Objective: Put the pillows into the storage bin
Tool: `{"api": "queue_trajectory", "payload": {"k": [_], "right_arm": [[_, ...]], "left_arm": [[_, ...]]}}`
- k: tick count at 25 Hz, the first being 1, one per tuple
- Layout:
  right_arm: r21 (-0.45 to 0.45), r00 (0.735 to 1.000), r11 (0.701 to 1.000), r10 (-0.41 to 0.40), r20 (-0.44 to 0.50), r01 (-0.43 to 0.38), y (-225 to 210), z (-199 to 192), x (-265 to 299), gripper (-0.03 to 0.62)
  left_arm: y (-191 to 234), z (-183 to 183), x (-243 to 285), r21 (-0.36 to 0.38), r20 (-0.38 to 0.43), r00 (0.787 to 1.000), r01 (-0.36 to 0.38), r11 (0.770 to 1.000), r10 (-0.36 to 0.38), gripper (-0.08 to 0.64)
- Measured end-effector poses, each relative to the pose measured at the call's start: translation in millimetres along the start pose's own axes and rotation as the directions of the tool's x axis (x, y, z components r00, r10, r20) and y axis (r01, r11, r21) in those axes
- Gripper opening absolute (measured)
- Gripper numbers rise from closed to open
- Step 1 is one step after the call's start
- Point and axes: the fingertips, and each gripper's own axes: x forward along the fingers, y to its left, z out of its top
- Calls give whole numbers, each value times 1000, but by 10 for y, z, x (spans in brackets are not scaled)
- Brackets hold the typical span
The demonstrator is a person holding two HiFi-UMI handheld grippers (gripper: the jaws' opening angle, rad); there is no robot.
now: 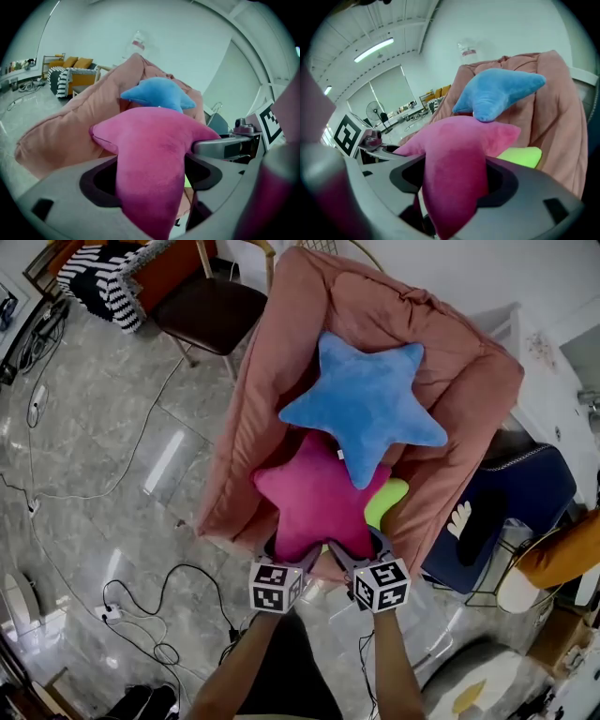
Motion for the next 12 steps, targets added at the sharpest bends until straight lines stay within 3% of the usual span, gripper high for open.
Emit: {"api": "queue_trajectory", "payload": {"k": [7, 12], "right_arm": [[100, 994, 994, -48, 98, 38, 329, -145, -742, 302], [22, 988, 997, -71, 139, 69, 605, -162, -1224, 302]], "left_arm": [[-467, -137, -577, 51, -3, 1000, 16, 999, -16, 405], [-760, -220, -1003, 39, 69, 997, 37, 999, -39, 405]]}}
